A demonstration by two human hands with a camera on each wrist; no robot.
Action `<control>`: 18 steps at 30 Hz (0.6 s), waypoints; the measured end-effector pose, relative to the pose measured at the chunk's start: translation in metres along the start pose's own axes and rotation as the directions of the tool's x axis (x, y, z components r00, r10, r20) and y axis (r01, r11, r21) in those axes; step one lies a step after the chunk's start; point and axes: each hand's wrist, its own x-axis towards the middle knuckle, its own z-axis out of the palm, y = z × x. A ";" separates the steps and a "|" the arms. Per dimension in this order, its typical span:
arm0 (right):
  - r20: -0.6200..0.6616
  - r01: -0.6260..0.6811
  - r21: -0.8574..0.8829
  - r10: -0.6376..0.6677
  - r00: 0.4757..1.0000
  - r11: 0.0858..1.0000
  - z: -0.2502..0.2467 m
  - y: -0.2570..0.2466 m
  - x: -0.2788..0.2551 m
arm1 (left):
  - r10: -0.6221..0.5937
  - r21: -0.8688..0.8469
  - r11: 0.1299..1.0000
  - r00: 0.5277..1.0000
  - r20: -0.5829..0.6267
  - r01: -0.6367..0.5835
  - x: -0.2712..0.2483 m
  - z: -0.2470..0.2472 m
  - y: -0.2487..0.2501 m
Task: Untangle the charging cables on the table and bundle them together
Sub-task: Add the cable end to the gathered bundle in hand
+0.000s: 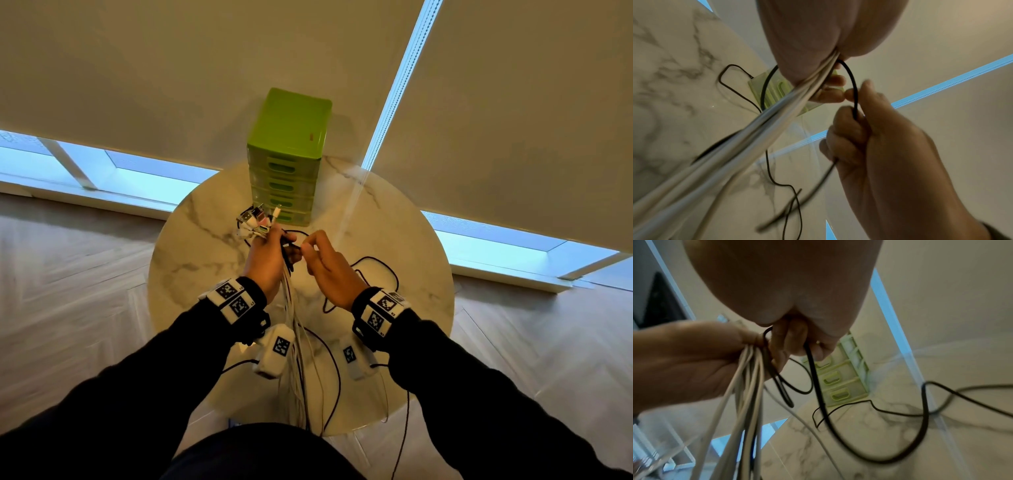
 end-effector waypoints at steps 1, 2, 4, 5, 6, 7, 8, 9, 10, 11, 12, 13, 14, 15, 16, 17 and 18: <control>0.001 -0.014 0.024 0.014 1.000 1.000 -0.004 0.005 -0.005 | -0.003 -0.054 0.999 1.000 -0.015 0.003 0.001 -0.002 0.002; 0.020 -0.031 0.038 0.031 0.999 0.999 -0.009 0.011 -0.010 | -0.005 -0.113 0.994 0.999 -0.032 0.001 0.002 -0.004 0.004; 0.126 -0.093 0.043 0.087 0.988 0.995 -0.015 0.032 -0.023 | -0.018 -0.226 0.974 0.997 -0.073 0.001 0.006 -0.009 0.011; 0.195 -0.130 0.018 0.124 0.973 0.991 -0.018 0.043 -0.031 | -0.032 -0.271 0.962 0.996 -0.086 0.007 0.007 -0.011 0.016; 0.254 -0.153 -0.030 0.155 0.955 0.988 -0.020 0.054 -0.038 | -0.040 -0.300 0.954 0.995 -0.092 0.010 0.009 -0.013 0.021; 0.302 -0.169 -0.091 0.189 0.934 0.981 -0.023 0.063 -0.045 | -0.039 -0.319 0.948 0.996 -0.086 0.009 0.011 -0.016 0.026; 0.342 -0.186 -0.156 0.230 0.911 0.970 -0.028 0.069 -0.050 | -0.026 -0.333 0.943 0.997 -0.078 -0.001 0.014 -0.019 0.031; 0.382 -0.206 -0.219 0.278 0.882 0.954 -0.032 0.075 -0.053 | -0.004 -0.346 0.938 0.997 -0.071 -0.021 0.015 -0.021 0.035; 0.417 -0.223 -0.291 0.333 0.846 0.930 -0.038 0.083 -0.055 | 0.018 -0.350 0.936 0.998 -0.068 -0.041 0.016 -0.024 0.039; 0.433 -0.234 -0.374 0.392 0.812 0.897 -0.043 0.094 -0.054 | 0.040 -0.344 0.937 0.998 -0.058 -0.057 0.017 -0.025 0.043; 0.422 -0.244 -0.452 0.446 0.789 0.858 -0.050 0.102 -0.052 | 0.064 -0.320 0.945 0.997 -0.039 -0.073 0.016 -0.026 0.046; 0.378 -0.260 -0.511 0.486 0.788 0.819 -0.055 0.110 -0.047 | 0.090 -0.278 0.956 0.996 -0.011 -0.090 0.015 -0.026 0.047; 0.311 -0.289 -0.544 0.508 0.803 0.788 -0.060 0.114 -0.040 | 0.122 -0.211 0.971 0.992 0.022 -0.114 0.012 -0.025 0.047; 0.225 -0.327 -0.552 0.514 0.827 0.767 -0.064 0.115 -0.030 | 0.154 -0.125 0.981 0.986 0.063 -0.146 0.009 -0.023 0.046; 0.139 -0.366 -0.534 0.506 0.851 0.762 -0.066 0.109 -0.020 | 0.185 -0.036 0.983 0.977 0.108 -0.182 0.005 -0.020 0.043; 0.061 -0.385 -0.500 0.475 0.878 0.776 -0.066 0.100 -0.011 | 0.207 0.033 0.976 0.966 0.153 -0.214 0.001 -0.017 0.038; -0.001 -0.379 -0.456 0.425 0.905 0.805 -0.066 0.087 -0.002 | 0.220 0.080 0.968 0.958 0.185 -0.238 -0.002 -0.013 0.033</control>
